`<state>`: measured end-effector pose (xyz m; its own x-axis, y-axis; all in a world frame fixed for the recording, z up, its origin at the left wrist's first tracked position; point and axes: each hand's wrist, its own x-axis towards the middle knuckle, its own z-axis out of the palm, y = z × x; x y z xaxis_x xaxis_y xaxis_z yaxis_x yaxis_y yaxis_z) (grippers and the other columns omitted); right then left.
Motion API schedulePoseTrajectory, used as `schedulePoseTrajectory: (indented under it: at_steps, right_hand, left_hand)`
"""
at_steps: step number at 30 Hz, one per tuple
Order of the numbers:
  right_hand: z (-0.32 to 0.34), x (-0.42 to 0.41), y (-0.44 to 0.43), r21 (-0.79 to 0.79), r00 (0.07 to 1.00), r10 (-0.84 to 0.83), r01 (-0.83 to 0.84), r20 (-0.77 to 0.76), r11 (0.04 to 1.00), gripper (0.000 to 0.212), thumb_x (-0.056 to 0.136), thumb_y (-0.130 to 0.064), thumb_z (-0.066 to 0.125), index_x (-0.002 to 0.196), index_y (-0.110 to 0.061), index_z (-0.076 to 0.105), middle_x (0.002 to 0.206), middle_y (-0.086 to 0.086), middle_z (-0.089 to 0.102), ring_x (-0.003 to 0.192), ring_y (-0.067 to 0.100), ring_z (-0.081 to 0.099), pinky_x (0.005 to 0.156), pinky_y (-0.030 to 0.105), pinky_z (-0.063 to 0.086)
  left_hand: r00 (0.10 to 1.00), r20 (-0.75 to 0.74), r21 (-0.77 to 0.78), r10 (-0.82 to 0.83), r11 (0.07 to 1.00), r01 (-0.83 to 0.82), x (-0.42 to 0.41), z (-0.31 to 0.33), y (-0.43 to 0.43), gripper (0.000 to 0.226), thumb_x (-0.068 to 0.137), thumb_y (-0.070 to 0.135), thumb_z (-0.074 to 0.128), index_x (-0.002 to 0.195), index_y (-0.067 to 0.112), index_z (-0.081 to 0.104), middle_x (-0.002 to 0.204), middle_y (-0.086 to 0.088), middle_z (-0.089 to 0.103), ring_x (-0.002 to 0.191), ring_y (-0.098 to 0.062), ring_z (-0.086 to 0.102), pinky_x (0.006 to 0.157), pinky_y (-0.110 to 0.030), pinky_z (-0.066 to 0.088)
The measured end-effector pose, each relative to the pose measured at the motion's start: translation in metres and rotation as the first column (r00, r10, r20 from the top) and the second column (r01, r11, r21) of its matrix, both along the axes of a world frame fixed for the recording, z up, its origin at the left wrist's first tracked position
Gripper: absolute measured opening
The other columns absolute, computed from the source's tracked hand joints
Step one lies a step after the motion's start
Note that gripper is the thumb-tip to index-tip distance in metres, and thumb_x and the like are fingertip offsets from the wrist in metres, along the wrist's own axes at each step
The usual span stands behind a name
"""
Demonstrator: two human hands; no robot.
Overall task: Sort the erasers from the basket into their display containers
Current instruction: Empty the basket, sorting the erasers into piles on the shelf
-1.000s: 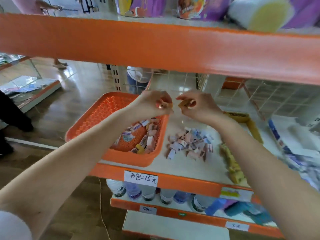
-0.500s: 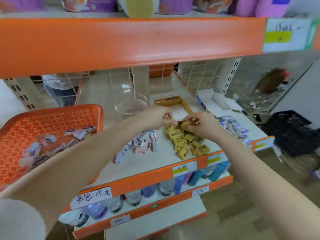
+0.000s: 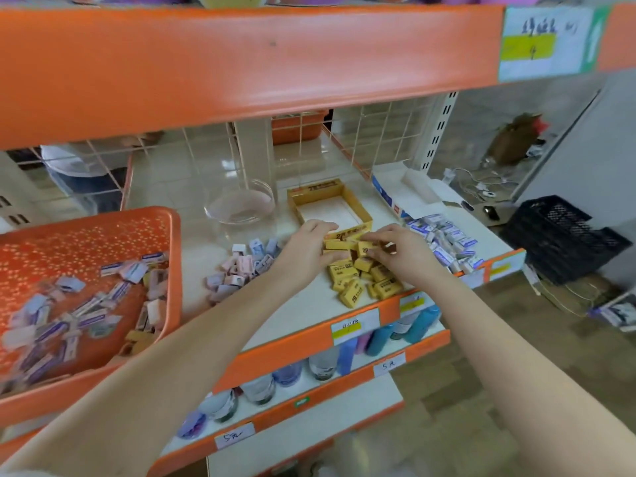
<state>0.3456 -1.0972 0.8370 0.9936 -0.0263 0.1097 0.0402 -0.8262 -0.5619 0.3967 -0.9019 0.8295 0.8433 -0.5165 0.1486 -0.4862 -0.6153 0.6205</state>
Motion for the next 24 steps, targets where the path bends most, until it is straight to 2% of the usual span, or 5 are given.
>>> schedulePoseTrajectory:
  at_steps: [6, 11, 14, 20, 24]
  right_hand:
    - [0.01, 0.014, 0.01, 0.041, 0.998, -0.014, 0.012, 0.053, 0.999, 0.028, 0.087, -0.025, 0.065, 0.114, -0.029, 0.066, 0.103, -0.009, 0.063, 0.089, 0.002, 0.048, 0.069, 0.008, 0.034]
    - [0.033, 0.032, 0.038, 0.086, 0.986, -0.017, 0.003, 0.166, 0.996, 0.019, 0.09, -0.018, 0.059, 0.105, -0.023, 0.07, 0.082, -0.024, 0.056, 0.068, -0.001, 0.048, 0.073, 0.024, 0.044]
    - [0.044, 0.049, 0.071, 0.049, 0.97, 0.089, -0.102, 0.225, 0.994, 0.02, 0.088, -0.011, 0.059, 0.102, -0.018, 0.071, 0.089, -0.017, 0.06, 0.07, -0.004, 0.049, 0.064, 0.005, 0.036]
    - [0.057, 0.071, 0.158, 0.085, 0.924, 0.35, -0.366, 0.154, 0.927, 0.02, 0.092, -0.014, 0.057, 0.108, -0.018, 0.069, 0.097, -0.014, 0.059, 0.076, -0.008, 0.051, 0.065, -0.001, 0.037]
    - [0.058, 0.079, 0.214, 0.047, 0.866, 0.468, -0.483, 0.178, 0.875, 0.016, 0.089, -0.03, 0.057, 0.099, -0.036, 0.069, 0.099, -0.018, 0.067, 0.08, -0.006, 0.056, 0.08, 0.016, 0.047]
  left_hand:
    - [0.999, -0.014, -0.048, 0.038, 0.998, -0.039, -0.005, 0.018, 0.003, 0.041, 0.089, 0.024, 0.065, 0.128, 0.014, 0.054, 0.124, -0.008, 0.059, 0.103, -0.021, 0.061, 0.092, -0.036, 0.047]
    - [0.98, 0.137, -0.118, 0.142, 0.985, -0.126, -0.01, 0.044, 0.021, 0.031, 0.089, 0.015, 0.059, 0.12, 0.014, 0.061, 0.112, -0.004, 0.065, 0.094, -0.017, 0.062, 0.088, -0.034, 0.048]
    - [0.95, 0.214, -0.147, 0.227, 0.969, -0.199, -0.014, 0.061, 0.05, 0.029, 0.087, 0.014, 0.056, 0.114, 0.013, 0.065, 0.106, -0.005, 0.067, 0.09, -0.02, 0.062, 0.083, -0.033, 0.048]
    - [0.856, 0.214, -0.143, 0.471, 0.882, -0.449, -0.03, 0.079, 0.144, 0.027, 0.088, 0.01, 0.056, 0.113, 0.014, 0.064, 0.108, -0.002, 0.066, 0.09, -0.016, 0.063, 0.081, -0.028, 0.051]
    - [0.739, 0.147, -0.095, 0.657, 0.753, -0.651, -0.052, 0.076, 0.212, 0.031, 0.085, 0.008, 0.057, 0.114, 0.015, 0.066, 0.112, -0.001, 0.067, 0.096, -0.013, 0.059, 0.083, -0.018, 0.04]
